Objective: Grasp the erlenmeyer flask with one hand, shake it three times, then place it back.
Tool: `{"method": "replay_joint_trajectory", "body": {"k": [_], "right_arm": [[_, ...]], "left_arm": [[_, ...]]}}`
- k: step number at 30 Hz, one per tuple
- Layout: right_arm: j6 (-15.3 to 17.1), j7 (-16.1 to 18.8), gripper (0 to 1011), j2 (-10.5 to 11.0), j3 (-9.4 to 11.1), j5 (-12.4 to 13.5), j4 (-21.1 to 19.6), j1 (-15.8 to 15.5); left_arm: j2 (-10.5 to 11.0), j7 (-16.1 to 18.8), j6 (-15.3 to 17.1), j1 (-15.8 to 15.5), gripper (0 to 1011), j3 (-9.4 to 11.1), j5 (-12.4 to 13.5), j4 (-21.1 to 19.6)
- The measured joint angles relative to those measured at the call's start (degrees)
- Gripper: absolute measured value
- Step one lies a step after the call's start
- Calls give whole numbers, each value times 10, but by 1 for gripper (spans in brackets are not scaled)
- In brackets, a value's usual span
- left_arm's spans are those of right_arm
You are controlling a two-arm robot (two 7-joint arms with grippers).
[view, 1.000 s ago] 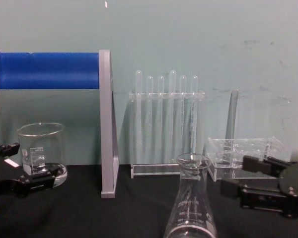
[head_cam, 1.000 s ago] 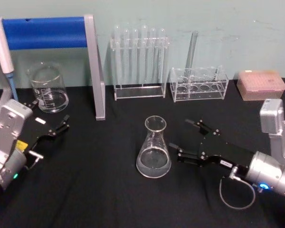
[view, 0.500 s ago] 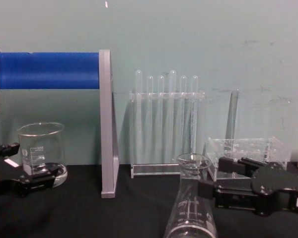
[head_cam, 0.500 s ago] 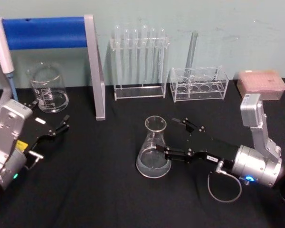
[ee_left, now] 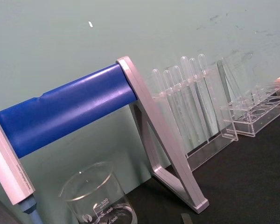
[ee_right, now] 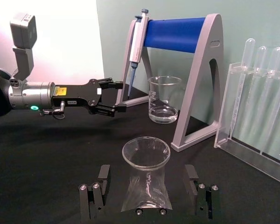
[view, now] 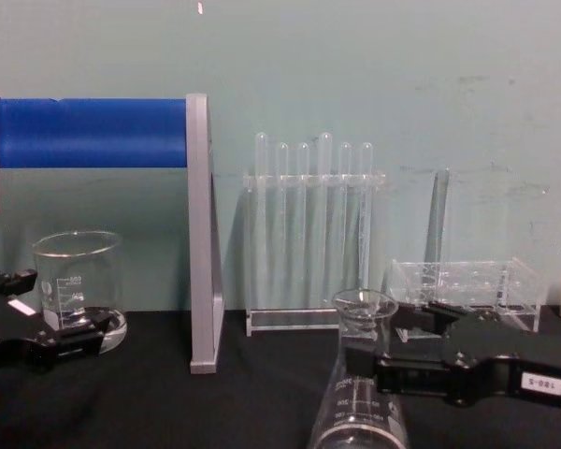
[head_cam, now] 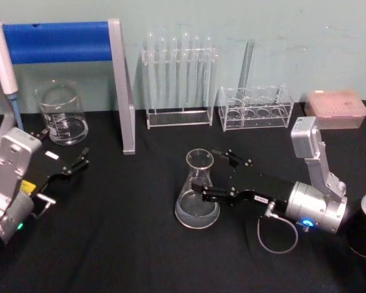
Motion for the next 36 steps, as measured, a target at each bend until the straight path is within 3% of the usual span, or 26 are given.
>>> {"method": "replay_joint_trajectory", "body": {"k": [16,36], "right_arm": [[-1,-1,1000,-23,-10,-14,30,24],[-1,-2,1000,-23,-10,-14,30,24]], "left_arm": [[0,0,0,0,1001,0,0,0],[0,0,0,0,1001,0,0,0]]}}
